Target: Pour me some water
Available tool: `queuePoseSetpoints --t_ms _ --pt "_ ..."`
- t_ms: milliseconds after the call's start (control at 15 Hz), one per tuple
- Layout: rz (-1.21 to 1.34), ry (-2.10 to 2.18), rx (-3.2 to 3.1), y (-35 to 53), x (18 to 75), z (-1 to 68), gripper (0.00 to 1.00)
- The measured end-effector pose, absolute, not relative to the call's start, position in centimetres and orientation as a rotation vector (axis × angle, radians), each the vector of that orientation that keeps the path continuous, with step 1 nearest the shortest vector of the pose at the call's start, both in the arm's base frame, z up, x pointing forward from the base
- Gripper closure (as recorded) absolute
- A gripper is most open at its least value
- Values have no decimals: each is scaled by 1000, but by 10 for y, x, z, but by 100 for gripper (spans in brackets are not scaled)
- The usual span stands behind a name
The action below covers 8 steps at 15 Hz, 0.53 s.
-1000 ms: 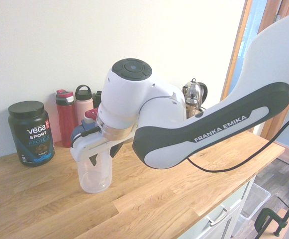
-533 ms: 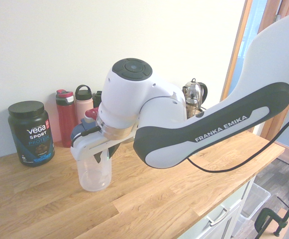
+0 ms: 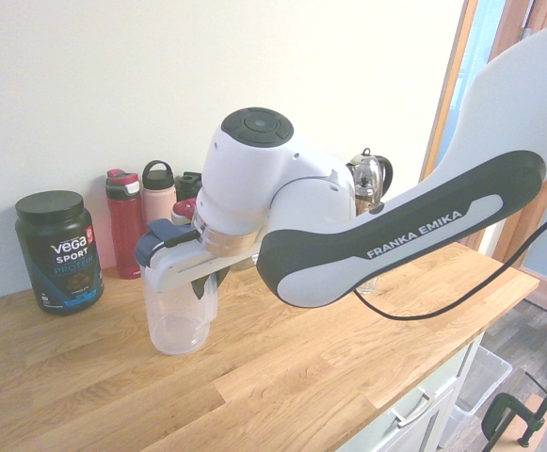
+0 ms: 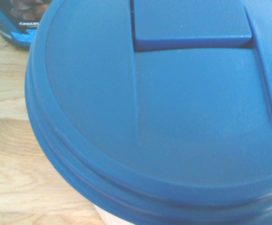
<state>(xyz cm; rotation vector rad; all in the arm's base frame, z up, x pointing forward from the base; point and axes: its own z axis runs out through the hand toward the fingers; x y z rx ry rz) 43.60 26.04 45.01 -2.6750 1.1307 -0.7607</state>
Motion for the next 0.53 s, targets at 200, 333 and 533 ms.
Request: queuePoseSetpoints --t_ms 200,333,533 --pt "-784 1110 -2654 256 431 468 100" --pt "-776 1059 -2678 250 415 491 100" --pt "-656 969 -2826 195 387 522 100"
